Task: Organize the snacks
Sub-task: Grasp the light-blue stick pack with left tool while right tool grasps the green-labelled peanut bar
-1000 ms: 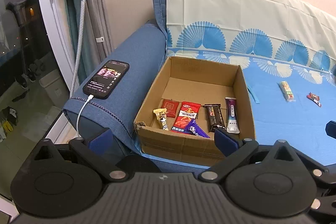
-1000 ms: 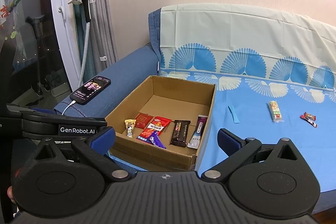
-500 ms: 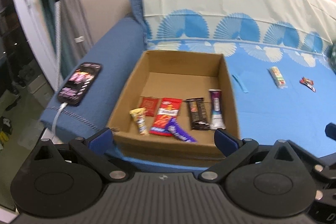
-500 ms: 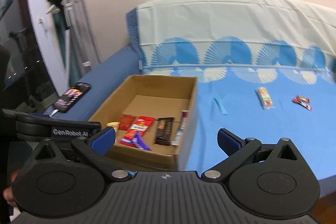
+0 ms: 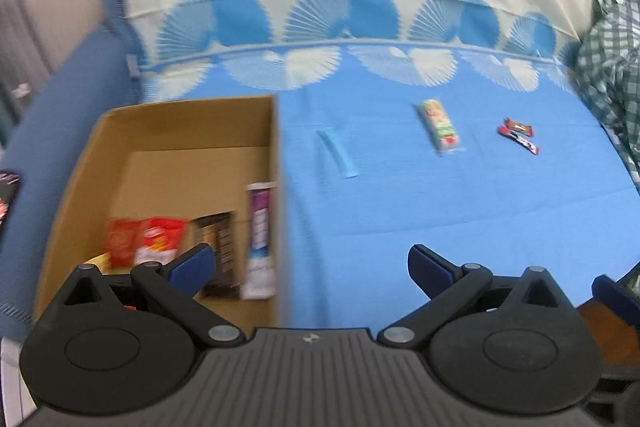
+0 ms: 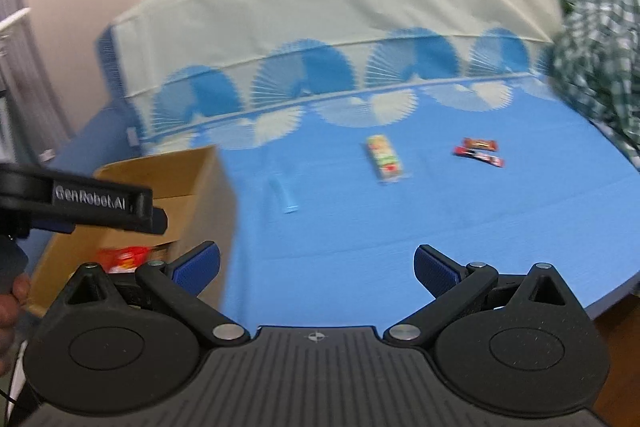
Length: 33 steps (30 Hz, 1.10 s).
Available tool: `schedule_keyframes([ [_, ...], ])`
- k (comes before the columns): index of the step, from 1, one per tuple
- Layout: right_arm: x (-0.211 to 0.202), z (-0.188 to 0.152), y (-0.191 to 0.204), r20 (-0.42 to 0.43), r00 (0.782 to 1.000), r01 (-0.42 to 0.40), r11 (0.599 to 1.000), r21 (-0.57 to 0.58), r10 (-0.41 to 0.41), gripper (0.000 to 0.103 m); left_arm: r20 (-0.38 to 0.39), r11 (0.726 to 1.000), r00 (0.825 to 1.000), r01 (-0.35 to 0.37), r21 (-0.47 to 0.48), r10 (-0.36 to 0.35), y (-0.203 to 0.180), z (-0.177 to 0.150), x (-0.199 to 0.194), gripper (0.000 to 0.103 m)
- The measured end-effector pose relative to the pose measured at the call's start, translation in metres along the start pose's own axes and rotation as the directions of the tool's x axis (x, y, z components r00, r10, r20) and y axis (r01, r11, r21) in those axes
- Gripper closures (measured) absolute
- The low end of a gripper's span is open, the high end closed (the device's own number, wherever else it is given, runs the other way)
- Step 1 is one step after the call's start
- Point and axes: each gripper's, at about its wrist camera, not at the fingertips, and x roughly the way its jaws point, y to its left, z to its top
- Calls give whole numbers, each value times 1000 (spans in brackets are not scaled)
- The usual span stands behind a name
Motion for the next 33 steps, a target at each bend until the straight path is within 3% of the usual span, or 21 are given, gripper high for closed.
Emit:
schedule_keyframes([
  [10, 144, 30, -76, -58, 991, 119, 993, 9, -118, 1, -149, 999, 989, -19, -30, 14, -60, 86, 166, 0],
  [15, 232, 41, -95, -85, 989, 118, 993, -11, -118, 1, -211, 994, 976, -66, -89, 46, -69, 107, 254, 0],
  [21, 328, 46, -103, -123, 986, 99, 992, -76, -108, 1, -269, 984, 961, -109, -142, 67, -56, 114, 334, 0],
  [23, 352, 46, -104, -132, 986, 94, 991, -95, -107, 1, -286, 979, 956, -116, -166, 64, -48, 115, 355, 0],
  [25, 375, 47, -103, -138, 984, 98, 990, -100, -111, 0, -249, 970, 968, -96, -224, 38, -39, 118, 359, 0],
  [27, 387, 50, -97, -80, 990, 107, 985, -139, -118, 0, -247, 964, 968, -108, -243, 46, -35, 123, 364, 0],
  [31, 411, 62, -93, -40, 994, 91, 986, -143, -98, 0, -248, 963, 968, -104, -249, 40, -32, 125, 366, 0],
  [33, 416, 66, -92, -39, 996, 79, 986, -147, -86, 1, -248, 958, 968, -114, -263, 47, -30, 123, 362, 5],
])
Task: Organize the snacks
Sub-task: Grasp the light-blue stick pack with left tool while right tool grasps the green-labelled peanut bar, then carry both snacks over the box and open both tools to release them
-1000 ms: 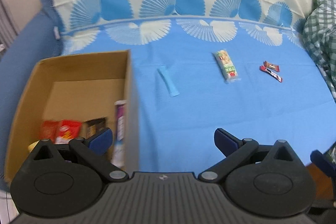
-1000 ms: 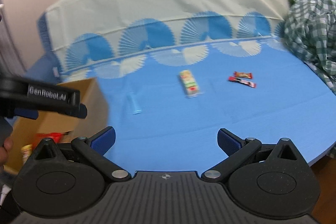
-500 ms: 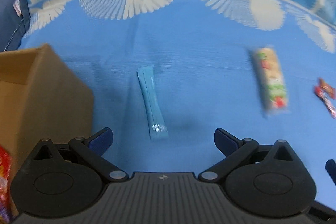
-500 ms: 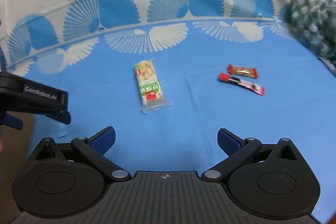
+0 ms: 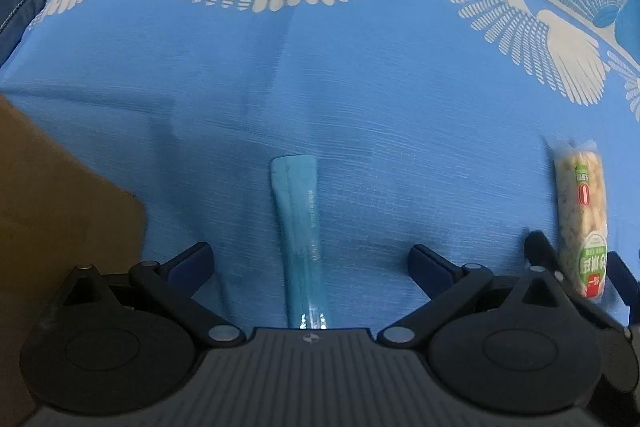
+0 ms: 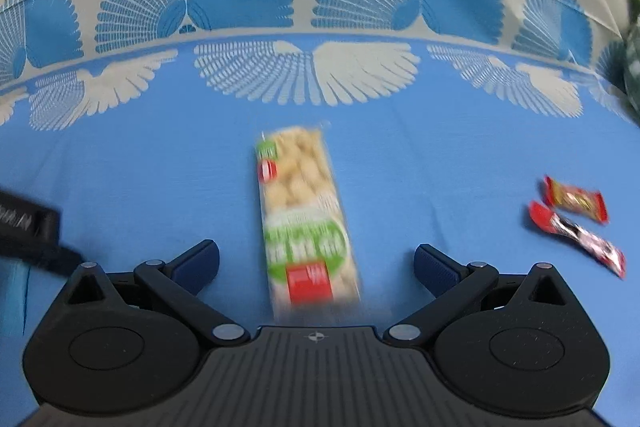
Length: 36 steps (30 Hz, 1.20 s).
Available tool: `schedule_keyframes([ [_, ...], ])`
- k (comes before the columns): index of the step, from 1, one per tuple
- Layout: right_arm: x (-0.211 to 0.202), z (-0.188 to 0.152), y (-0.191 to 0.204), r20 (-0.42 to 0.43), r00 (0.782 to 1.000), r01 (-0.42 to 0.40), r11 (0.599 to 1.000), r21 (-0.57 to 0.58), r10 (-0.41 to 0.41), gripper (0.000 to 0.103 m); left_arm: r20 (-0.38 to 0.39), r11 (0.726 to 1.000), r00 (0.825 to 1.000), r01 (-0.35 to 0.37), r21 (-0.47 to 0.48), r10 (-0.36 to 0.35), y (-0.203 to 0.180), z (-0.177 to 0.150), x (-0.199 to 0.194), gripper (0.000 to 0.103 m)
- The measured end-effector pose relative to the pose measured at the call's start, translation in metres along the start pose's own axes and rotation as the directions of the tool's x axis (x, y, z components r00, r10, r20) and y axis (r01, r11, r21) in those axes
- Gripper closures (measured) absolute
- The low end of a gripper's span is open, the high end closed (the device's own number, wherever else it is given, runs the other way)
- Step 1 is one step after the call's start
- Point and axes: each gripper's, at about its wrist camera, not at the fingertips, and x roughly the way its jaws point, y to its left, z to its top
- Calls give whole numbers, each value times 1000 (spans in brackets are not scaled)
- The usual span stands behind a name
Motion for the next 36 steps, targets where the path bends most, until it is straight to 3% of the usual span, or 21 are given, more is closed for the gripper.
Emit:
schedule_keyframes([
  [1, -1, 1, -1, 1, 1000, -8, 1000, 3, 8, 5, 18, 1000, 1000, -8, -19, 9, 3, 0, -4, 20],
  [2, -5, 2, -1, 16, 1000, -16, 1000, 2, 16, 25, 44, 1000, 999, -8, -27, 10, 5, -1, -11, 48],
  [3, -11, 0, 0, 25, 999, -25, 1000, -7, 25, 53, 57, 1000, 998, -2, -18, 3, 4, -2, -16, 66],
  [4, -16, -1, 0, 19, 999, -27, 999, -19, 27, 62, 53, 1000, 999, 13, -11, -12, 5, -2, -19, 91],
  [9, -37, -5, -4, -41, 999, -25, 999, 34, 27, 65, 37, 998, 998, 57, -5, -56, 12, -14, -40, 91],
  [13, -80, -4, -3, -24, 999, -28, 997, 74, 30, 65, 58, 994, 992, 112, 3, -112, 20, -32, -81, 91],
  [22, -236, -5, 27, 99, 992, -83, 991, 101, 73, 65, 139, 970, 962, 225, 93, -236, 62, -102, -216, 91],
  [28, -352, -32, 70, 168, 972, -174, 984, 46, 164, 65, 214, 973, 952, 195, 122, -218, 126, -161, -293, 91],
  [36, -461, -80, 129, 157, 942, -300, 954, -9, 298, 65, 257, 988, 955, 131, 85, -149, 225, -239, -359, 91],
])
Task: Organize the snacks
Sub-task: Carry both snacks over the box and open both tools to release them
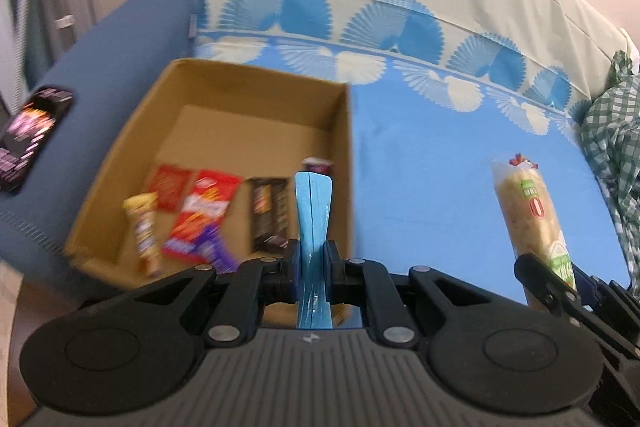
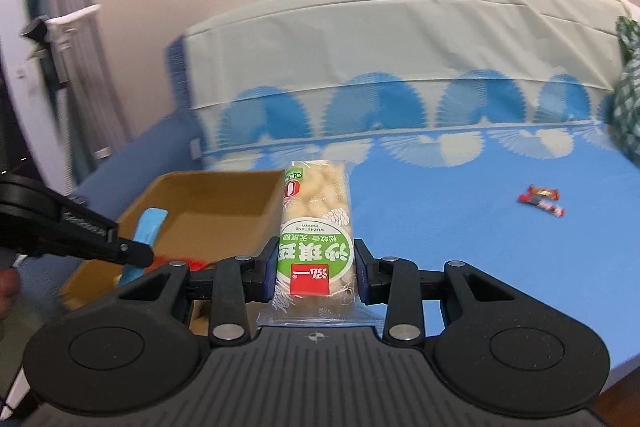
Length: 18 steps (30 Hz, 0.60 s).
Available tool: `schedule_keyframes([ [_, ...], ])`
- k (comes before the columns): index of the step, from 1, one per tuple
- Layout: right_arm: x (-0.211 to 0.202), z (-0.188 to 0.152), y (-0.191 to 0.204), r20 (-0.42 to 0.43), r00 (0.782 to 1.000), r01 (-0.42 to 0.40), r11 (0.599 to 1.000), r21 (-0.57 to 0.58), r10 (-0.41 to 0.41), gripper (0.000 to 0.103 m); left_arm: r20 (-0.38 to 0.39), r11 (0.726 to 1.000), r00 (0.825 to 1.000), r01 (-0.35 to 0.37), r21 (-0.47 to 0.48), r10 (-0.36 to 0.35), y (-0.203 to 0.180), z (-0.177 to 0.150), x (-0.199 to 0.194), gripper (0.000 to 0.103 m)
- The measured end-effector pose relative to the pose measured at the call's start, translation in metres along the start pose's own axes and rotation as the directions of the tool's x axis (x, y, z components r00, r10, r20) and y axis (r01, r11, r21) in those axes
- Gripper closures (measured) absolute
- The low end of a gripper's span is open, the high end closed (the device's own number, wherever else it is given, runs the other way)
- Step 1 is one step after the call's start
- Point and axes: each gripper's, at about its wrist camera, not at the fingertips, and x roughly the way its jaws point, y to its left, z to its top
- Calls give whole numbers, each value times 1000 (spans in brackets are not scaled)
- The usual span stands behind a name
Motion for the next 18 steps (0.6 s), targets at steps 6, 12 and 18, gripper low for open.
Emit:
schedule_keyframes([
  [6, -42, -29, 57, -29, 996, -91, 993, -75, 89, 65, 37, 999, 999, -23, -22, 23, 45, -47, -50, 91],
  [12, -69, -41, 90, -7, 994, -108, 976, -189, 109, 65, 66, 999, 998, -5, -49, 8, 68, -78, -79, 91],
  [18, -81, -43, 104, 15, 993, -106, 962, -253, 114, 65, 112, 996, 994, 22, -82, -13, 76, -86, -98, 91],
])
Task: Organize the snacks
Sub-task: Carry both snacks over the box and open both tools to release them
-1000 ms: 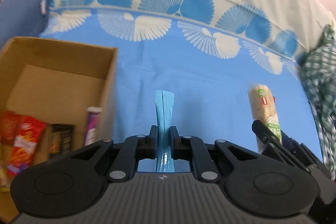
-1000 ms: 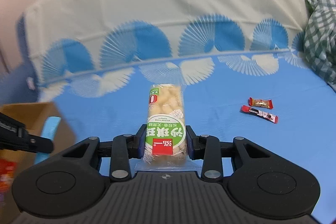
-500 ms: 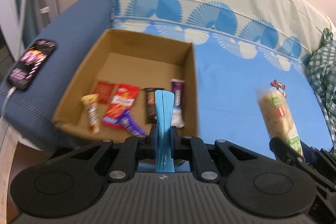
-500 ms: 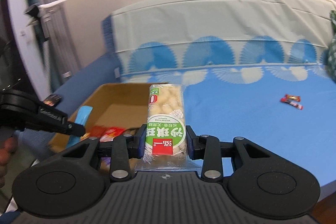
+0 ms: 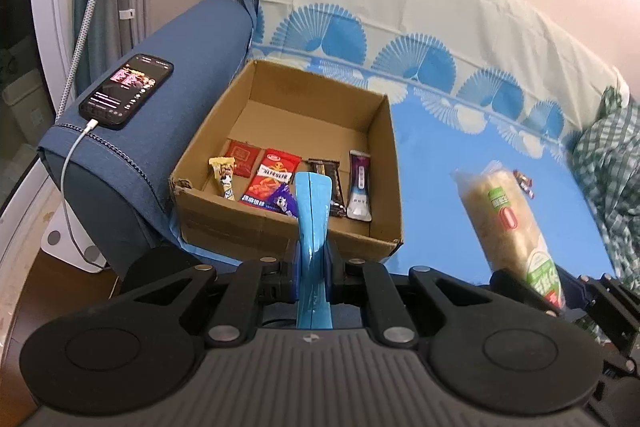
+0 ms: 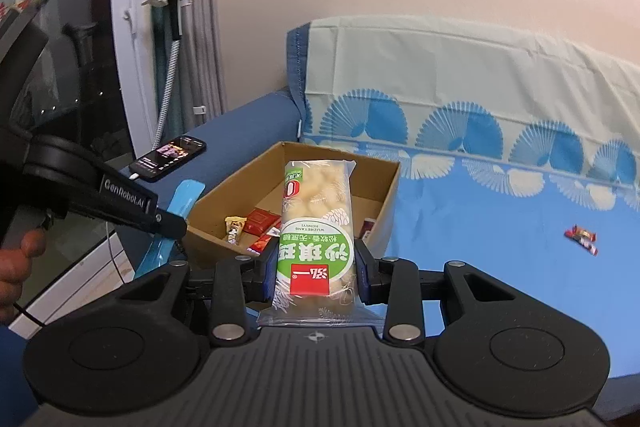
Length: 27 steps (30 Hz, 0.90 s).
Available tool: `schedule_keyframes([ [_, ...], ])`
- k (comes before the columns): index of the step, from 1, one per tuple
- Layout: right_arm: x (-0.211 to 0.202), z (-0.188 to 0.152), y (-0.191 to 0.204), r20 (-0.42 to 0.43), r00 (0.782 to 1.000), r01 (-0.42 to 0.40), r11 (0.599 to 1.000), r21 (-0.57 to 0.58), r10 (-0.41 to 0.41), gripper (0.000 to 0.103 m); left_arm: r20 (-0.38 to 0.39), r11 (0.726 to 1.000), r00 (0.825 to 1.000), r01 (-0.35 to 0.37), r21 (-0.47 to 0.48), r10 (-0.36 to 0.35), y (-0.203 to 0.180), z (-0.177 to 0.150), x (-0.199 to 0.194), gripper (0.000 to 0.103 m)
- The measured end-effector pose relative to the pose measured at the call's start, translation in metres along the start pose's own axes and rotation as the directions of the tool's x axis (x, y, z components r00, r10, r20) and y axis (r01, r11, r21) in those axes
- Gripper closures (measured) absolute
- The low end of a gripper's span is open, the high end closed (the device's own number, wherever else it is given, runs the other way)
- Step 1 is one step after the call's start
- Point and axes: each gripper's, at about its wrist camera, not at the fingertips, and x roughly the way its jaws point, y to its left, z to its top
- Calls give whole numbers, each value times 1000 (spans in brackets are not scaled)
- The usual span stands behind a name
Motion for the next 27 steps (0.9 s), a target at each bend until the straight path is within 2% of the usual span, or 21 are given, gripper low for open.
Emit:
schedule_keyframes([
  [5, -3, 2, 4, 10, 1000, 10, 1000, -22, -10, 65, 13, 1000, 1000, 16, -4, -16, 2, 1, -5, 91],
  [14, -3, 2, 6, 1, 1000, 15, 1000, -25, -15, 65, -8, 1000, 1000, 18, -11, -18, 7, 2, -1, 91],
  [27, 27, 5, 5, -66, 998, 20, 1000, -19, -22, 65, -45, 1000, 999, 20, -18, -21, 12, 14, 27, 91],
])
